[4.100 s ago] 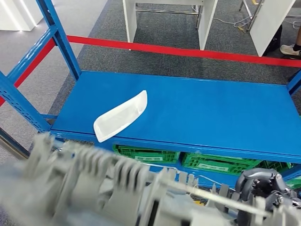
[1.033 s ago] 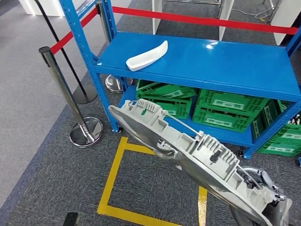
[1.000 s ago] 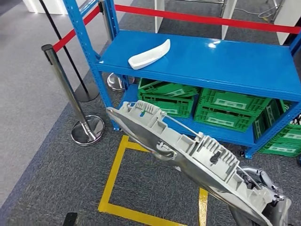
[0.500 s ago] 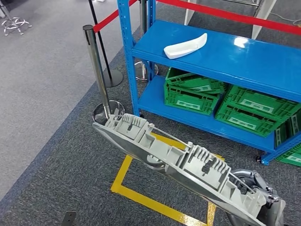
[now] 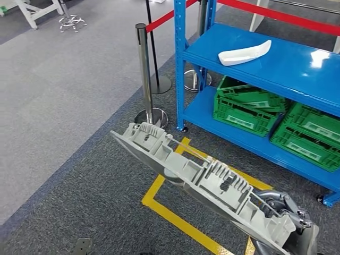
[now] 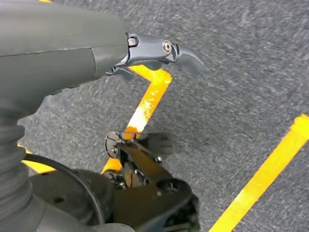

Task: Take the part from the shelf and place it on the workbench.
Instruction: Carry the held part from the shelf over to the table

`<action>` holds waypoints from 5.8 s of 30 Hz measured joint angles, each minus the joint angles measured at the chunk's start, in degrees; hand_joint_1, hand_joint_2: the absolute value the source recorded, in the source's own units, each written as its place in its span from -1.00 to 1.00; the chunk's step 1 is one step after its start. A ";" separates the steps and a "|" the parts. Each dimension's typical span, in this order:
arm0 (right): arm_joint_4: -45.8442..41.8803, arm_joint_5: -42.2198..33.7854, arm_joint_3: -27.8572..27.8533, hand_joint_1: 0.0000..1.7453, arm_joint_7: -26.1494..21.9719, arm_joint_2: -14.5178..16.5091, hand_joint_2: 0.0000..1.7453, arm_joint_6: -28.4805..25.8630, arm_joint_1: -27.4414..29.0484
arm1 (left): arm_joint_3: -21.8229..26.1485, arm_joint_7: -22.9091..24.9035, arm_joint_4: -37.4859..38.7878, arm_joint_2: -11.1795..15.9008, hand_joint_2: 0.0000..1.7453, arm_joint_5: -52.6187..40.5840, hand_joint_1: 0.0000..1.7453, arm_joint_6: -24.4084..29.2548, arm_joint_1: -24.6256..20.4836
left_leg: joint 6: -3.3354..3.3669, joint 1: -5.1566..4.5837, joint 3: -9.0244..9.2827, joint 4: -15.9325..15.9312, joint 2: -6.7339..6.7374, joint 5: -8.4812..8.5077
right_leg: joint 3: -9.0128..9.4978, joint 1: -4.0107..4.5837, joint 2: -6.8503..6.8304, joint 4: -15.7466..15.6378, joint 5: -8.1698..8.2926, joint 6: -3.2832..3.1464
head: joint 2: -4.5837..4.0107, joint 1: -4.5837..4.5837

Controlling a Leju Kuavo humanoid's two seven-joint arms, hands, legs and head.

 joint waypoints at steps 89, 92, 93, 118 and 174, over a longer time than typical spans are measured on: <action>-1.40 6.00 8.97 1.00 -0.08 -6.77 1.00 -6.09 -3.53 | 6.96 -2.58 0.14 -2.72 1.00 -2.40 -1.00 9.02 -0.97 | 0.97 -0.13 -1.11 0.79 -0.78 -2.93 | -5.40 -0.36 2.36 3.18 2.70 0.22 | 0.00 -0.34; -1.25 6.30 9.52 1.00 -0.01 -6.90 1.00 -5.73 -4.27 | 7.00 -1.89 0.15 -2.73 1.00 -2.06 -1.00 8.43 -0.72 | 0.62 0.42 -0.81 0.15 0.10 -0.77 | -5.05 -0.29 0.12 3.18 2.32 0.34 | 0.00 -0.37; -1.17 6.17 9.61 1.00 -0.01 -6.91 1.00 -5.35 -4.72 | 7.02 -1.53 0.15 -2.68 1.00 -2.16 -1.00 8.18 -0.63 | 0.73 0.43 1.20 -3.81 1.10 1.40 | -4.81 -0.28 -0.48 3.18 2.15 0.49 | 0.00 -0.38; 0.63 6.74 10.08 1.00 -0.04 -6.91 1.00 -2.79 -7.17 | 9.20 -0.08 0.15 -1.87 1.00 -1.79 -1.00 9.43 0.02 | 1.07 -0.26 2.21 -4.97 -1.82 -1.16 | -5.97 -0.57 3.53 3.21 3.25 0.39 | 0.00 -0.23; 4.17 15.53 13.80 1.00 5.20 -8.78 1.00 2.20 -18.62 | 9.93 -0.33 0.15 -2.27 1.00 -4.36 -1.00 7.74 -1.65 | 2.33 0.12 5.68 -13.40 -7.13 3.81 | -6.92 -0.67 8.22 3.53 3.46 2.38 | 0.00 0.60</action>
